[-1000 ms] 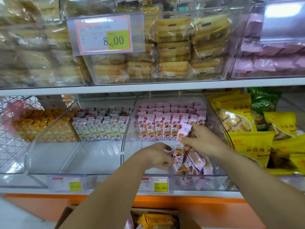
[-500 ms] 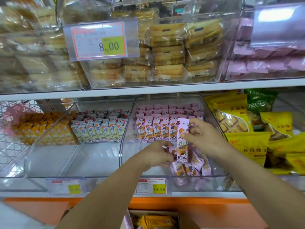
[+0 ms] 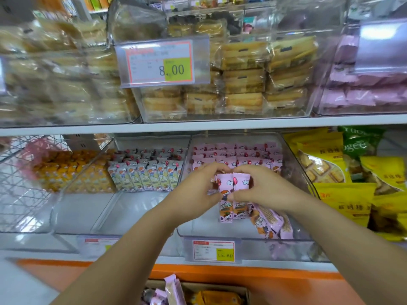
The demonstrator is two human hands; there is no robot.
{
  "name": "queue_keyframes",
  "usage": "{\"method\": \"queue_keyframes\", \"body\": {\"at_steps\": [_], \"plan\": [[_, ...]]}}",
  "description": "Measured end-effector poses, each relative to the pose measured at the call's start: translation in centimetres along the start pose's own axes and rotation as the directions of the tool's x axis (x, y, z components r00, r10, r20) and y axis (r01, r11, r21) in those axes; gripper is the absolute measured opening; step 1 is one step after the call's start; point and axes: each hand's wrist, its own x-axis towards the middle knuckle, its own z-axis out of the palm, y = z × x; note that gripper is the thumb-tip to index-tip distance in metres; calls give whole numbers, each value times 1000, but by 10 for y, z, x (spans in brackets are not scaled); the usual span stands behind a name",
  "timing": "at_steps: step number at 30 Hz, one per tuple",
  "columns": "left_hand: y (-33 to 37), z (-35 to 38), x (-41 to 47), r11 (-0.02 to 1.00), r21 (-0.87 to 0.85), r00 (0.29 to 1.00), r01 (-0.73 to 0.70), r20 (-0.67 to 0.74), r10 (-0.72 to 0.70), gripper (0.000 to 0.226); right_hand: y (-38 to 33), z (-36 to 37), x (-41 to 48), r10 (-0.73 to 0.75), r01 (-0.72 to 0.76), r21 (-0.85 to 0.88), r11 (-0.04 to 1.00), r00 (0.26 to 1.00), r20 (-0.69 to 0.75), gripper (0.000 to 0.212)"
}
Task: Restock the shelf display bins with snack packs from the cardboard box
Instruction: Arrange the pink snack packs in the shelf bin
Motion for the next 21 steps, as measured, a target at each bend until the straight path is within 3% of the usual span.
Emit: {"method": "queue_keyframes", "body": {"at_steps": [3, 7, 9, 13, 18, 21], "plan": [[-2, -9, -1, 992, 121, 998, -22, -48, 28, 49, -8, 3, 8, -30, 29, -19, 999, 999, -26, 29], [-19, -29, -3, 980, 195, 973, 33, -230, 13, 48, 2, 22, 40, 6, -14, -122, 992, 998, -70, 58], [-33, -34, -8, 983, 161, 949, 82, -314, -28, 41, 10, 36, 58, 13, -24, -127, 992, 996, -85, 57], [-53, -28, -15, 994, 34, 948, 99, -306, -84, 21, 17, 59, 87, -10, -26, -216, 976, 986, -165, 50], [-63, -24, -12, 996, -77, 935, 48, -347, -72, 31, 15, 66, 93, -161, 20, -436, 900, 943, -291, 56], [-64, -22, -12, 982, -186, 933, 37, -346, -100, 28, 16, 64, 94, -210, 65, -469, 881, 941, -264, 47]]}}
